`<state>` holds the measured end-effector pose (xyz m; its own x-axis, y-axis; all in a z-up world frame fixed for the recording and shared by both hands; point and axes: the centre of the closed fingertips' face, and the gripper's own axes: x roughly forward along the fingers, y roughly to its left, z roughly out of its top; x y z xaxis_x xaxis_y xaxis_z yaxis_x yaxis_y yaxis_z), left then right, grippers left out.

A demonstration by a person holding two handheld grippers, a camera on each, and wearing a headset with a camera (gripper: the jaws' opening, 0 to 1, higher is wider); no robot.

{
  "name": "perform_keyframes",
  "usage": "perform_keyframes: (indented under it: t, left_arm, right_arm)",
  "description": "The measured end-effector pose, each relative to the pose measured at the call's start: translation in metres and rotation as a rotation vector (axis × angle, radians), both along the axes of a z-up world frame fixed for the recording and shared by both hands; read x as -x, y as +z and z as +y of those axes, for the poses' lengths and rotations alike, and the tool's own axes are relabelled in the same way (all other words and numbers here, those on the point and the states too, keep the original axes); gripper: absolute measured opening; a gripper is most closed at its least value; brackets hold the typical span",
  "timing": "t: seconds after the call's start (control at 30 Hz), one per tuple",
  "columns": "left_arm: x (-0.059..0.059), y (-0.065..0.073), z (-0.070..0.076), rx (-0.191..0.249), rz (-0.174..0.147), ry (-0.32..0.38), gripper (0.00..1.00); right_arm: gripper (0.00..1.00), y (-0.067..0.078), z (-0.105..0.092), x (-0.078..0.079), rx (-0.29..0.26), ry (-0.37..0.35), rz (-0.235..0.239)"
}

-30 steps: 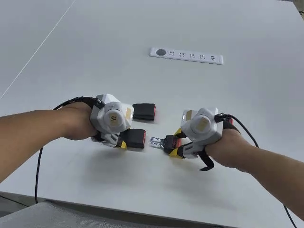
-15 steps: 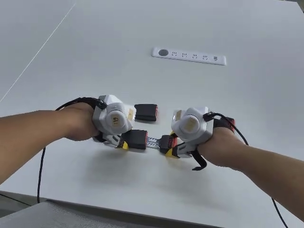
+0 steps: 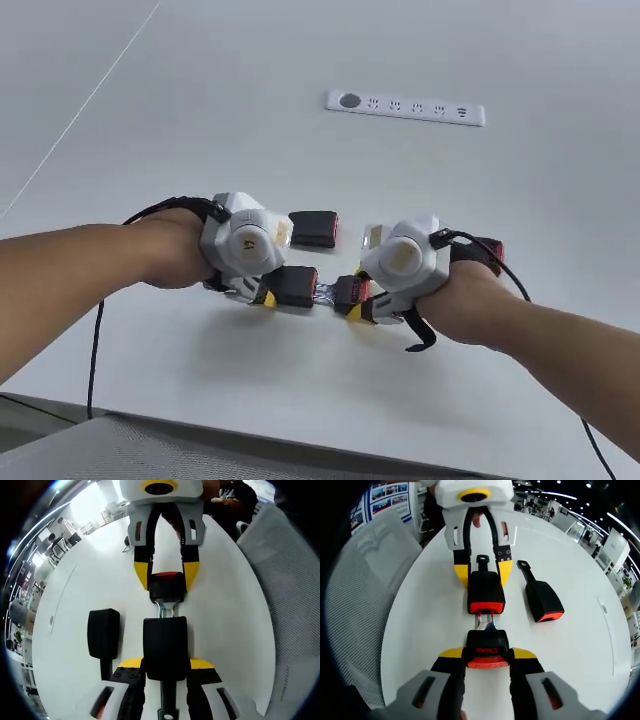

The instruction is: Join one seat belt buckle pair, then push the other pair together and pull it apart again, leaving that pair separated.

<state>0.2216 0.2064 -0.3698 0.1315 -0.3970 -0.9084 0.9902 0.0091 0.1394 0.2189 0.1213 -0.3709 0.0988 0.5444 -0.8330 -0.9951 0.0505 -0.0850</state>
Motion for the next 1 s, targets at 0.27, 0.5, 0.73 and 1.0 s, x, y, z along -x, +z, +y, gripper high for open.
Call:
perform_keyframes:
  t: [0.27,0.5,0.73,1.0]
  left_arm:
    - [0.001,0.001,-0.002,0.004,0.005,-0.02,0.31]
    - [0.0,0.0,-0.002,0.007,0.004,-0.005,0.31]
    - [0.001,0.001,-0.001,0.039,0.004,-0.005,0.31]
    - [0.001,0.0,-0.002,0.026,0.005,-0.021,0.31]
  right_arm:
    - [0.32,0.0,0.004,-0.001,-0.018,0.008,0.002]
    - [0.31,0.001,0.01,0.0,-0.003,-0.016,-0.025]
    - [0.31,0.0,0.011,-0.003,0.011,0.012,0.001]
    - [0.31,0.0,0.018,-0.003,0.019,0.041,0.0]
